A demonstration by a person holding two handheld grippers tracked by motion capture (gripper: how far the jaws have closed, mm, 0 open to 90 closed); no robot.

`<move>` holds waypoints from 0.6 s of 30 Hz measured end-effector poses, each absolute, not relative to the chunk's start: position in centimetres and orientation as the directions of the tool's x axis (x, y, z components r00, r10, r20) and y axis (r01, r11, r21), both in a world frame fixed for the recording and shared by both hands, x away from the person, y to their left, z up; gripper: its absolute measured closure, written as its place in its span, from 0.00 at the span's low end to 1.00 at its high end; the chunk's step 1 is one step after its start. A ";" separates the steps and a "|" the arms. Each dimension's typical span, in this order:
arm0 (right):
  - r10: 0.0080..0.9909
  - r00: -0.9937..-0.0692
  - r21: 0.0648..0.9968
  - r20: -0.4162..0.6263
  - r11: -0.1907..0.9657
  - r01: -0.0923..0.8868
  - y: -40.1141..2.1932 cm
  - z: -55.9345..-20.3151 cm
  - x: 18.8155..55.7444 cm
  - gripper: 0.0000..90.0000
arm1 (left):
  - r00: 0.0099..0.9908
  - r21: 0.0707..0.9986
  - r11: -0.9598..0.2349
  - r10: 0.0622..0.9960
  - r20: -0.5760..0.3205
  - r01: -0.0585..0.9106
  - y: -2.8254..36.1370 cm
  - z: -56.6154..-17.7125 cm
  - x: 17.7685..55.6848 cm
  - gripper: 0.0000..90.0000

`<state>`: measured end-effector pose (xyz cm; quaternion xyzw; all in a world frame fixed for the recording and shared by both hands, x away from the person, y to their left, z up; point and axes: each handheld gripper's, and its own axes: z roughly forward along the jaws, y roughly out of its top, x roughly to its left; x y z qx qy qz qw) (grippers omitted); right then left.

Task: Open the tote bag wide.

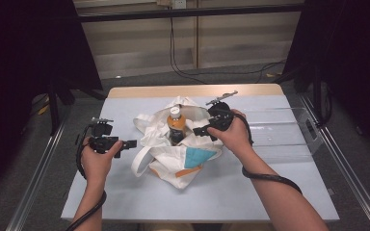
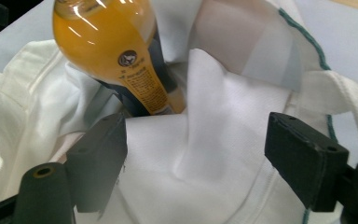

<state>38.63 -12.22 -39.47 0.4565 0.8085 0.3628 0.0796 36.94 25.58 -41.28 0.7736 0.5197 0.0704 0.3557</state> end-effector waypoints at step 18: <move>0.762 -0.619 0.673 0.191 0.358 0.647 -9.8 -39.0 39.0 0.21 | 0.441 0.609 -0.197 0.853 -0.280 0.769 26.6 -42.0 36.1 0.10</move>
